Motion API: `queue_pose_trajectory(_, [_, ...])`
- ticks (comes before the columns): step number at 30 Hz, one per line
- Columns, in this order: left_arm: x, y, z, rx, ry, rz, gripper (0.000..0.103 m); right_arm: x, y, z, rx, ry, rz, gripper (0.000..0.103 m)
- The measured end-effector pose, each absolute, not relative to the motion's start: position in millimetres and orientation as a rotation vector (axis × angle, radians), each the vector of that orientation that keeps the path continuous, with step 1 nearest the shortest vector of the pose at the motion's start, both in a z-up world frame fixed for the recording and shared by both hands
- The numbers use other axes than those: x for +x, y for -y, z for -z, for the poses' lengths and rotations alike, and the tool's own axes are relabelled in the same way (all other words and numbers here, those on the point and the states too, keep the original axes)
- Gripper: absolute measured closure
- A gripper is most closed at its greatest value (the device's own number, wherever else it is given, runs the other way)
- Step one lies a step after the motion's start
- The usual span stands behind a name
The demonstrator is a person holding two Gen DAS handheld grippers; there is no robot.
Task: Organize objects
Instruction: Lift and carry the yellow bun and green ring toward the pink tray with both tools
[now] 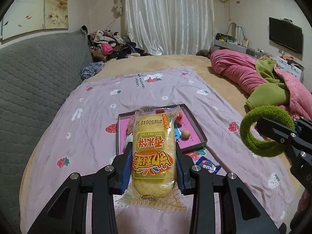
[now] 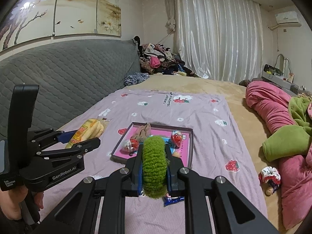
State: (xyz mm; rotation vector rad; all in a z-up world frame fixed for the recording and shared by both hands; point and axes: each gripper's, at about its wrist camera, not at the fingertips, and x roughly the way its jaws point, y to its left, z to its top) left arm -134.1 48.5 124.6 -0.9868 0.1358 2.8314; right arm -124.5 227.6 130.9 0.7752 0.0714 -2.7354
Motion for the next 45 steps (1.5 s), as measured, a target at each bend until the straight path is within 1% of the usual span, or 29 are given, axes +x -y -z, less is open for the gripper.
queue_pose_trajectory(16, [-177, -40, -128, -0.984, -0.111, -2.842, 0.064, -161, -219, -136, 0.741, -0.071, 2.732, 0.085])
queue_pose_trajectory(22, [-192, -31, -122, -0.98, -0.075, -2.85, 0.064, -177, -214, -126, 0.755, -0.082, 2.717, 0.085])
queue_pose_trajectory(26, [-205, -32, -115, -0.987, -0.056, -2.848, 0.064, -186, -216, -118, 0.752, -0.053, 2.721, 0.085])
queue_pose_trajectory(35, [-241, -43, -88, -1.028, -0.042, -2.817, 0.064, -218, -225, -102, 0.775, -0.062, 2.728, 0.085])
queue_pose_trajectory(45, [-284, -59, -63, -1.045, -0.063, -2.795, 0.064, -255, -228, -84, 0.764, -0.049, 2.735, 0.085])
